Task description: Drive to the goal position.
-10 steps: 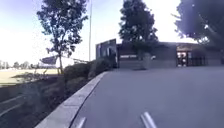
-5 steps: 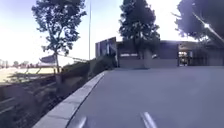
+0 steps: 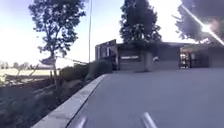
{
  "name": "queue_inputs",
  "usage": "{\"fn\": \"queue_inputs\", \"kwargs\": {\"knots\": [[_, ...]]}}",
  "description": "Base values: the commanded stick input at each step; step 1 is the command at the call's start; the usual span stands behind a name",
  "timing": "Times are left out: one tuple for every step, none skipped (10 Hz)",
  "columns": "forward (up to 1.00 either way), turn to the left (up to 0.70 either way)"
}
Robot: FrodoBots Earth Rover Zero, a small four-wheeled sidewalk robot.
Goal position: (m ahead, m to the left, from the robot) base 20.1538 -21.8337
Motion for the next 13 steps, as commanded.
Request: {"fn": "queue_inputs", "kwargs": {"knots": [[0.98, -0.39], [0.98, -0.39], [0.98, -0.39], [0.98, -0.39], [0.98, -0.39], [0.98, -0.39], [0.98, -0.39], [0.98, -0.39], [0.98, -0.39], [0.98, -0.39], [0.98, -0.39], [0.98, -0.39], [0.98, -0.15]]}}
